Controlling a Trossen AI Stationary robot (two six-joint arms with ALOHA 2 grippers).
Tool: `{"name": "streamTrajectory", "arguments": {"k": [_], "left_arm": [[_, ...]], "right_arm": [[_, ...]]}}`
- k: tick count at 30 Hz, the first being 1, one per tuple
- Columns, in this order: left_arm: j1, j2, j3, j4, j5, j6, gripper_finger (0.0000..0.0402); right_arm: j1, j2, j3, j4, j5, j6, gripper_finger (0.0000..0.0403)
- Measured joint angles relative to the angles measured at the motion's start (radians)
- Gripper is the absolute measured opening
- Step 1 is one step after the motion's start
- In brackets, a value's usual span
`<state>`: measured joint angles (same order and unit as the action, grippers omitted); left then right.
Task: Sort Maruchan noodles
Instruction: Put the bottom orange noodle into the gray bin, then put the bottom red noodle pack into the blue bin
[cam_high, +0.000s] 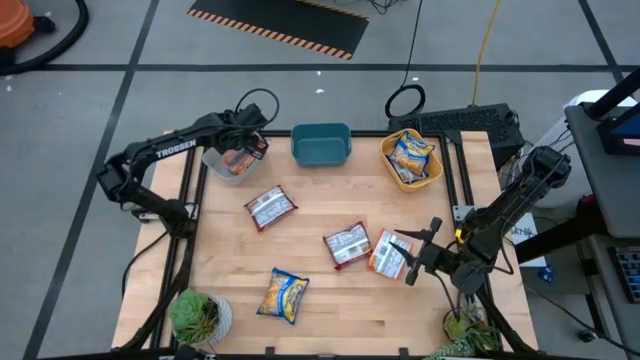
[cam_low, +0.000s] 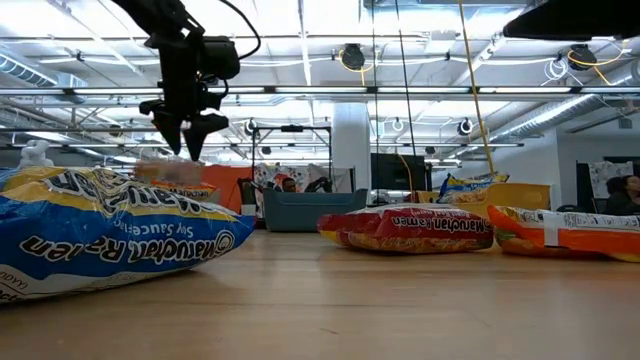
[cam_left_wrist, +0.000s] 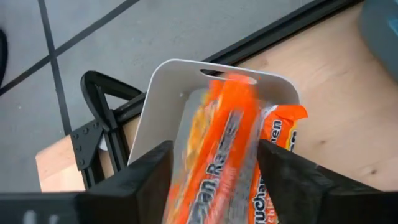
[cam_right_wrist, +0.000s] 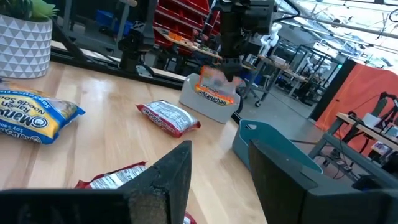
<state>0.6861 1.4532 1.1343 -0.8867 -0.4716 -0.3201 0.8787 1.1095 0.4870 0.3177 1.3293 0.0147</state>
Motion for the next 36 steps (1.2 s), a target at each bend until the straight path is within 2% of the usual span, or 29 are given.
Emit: {"name": "streamTrajectory", "arguments": {"k": [4,8,12,17,21,28,32,36], "left_arm": [[-0.006,0.000,0.000,0.000,0.006,-0.019,0.0265],[-0.054,-0.008,0.000,0.000,0.038,-0.018,0.0270],[-0.156,-0.056,0.000,0.023,0.088,-0.017,0.0271],[-0.341,-0.156,0.001,0.046,0.084,-0.065,0.0271],[-0.517,-0.203,0.001,0.084,0.046,-0.118,0.0271],[-0.790,-0.184,0.001,0.102,-0.083,-0.257,0.0271],[-0.906,-0.161,0.000,0.185,-0.105,-0.255,0.0271],[-0.986,-0.134,0.000,0.262,-0.105,-0.206,0.0271]], "right_arm": [[0.000,0.000,-0.003,-0.015,0.000,0.000,0.0151],[0.000,0.000,-0.024,-0.012,0.000,0.000,0.0151],[0.000,0.000,-0.053,0.012,0.000,0.001,0.0151],[0.000,0.000,-0.062,0.015,-0.012,0.026,0.0151],[-0.023,0.003,-0.062,0.019,-0.172,0.037,0.0151],[-0.127,0.086,-0.025,0.074,-0.429,0.139,0.0150],[-0.162,0.197,0.064,0.060,-0.524,0.185,0.0151],[-0.196,0.337,0.227,-0.031,-0.628,0.187,0.0150]]}}
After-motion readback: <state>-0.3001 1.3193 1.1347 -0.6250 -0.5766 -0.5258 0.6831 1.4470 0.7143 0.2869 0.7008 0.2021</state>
